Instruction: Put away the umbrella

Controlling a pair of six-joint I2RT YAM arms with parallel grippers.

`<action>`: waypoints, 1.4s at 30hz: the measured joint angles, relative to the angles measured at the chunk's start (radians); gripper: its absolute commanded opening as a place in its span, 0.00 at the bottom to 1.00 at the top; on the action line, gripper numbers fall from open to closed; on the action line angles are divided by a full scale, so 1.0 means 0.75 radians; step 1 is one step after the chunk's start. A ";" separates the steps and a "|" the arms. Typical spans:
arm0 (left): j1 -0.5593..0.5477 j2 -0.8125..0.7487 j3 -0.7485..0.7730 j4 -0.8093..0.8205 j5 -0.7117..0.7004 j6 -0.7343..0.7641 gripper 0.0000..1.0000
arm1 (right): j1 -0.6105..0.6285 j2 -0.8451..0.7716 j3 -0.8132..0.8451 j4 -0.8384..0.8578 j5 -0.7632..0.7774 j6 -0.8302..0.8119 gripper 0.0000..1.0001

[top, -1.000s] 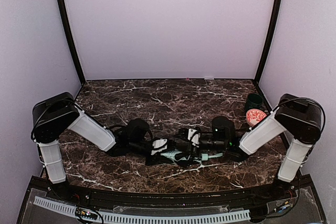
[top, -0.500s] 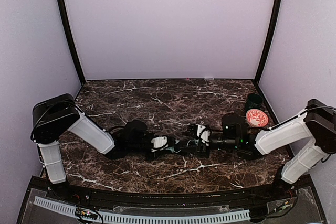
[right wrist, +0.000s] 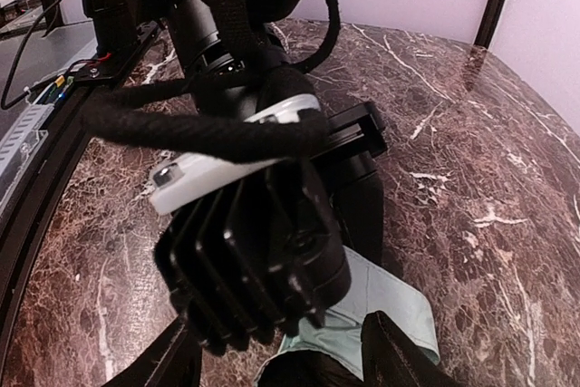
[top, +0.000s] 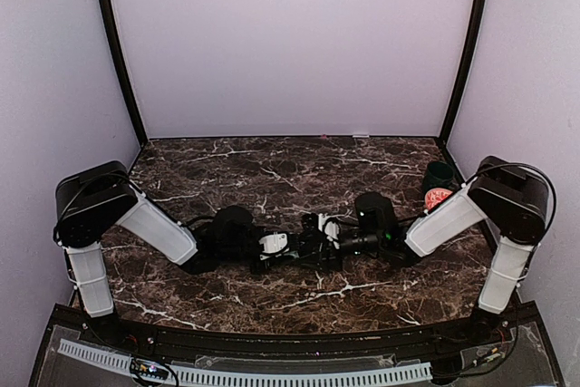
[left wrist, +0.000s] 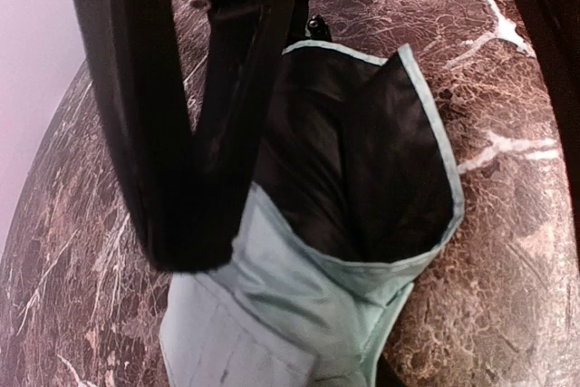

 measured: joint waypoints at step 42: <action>0.000 0.000 0.053 -0.090 0.027 -0.012 0.00 | 0.014 0.202 0.116 0.216 0.163 -0.039 0.00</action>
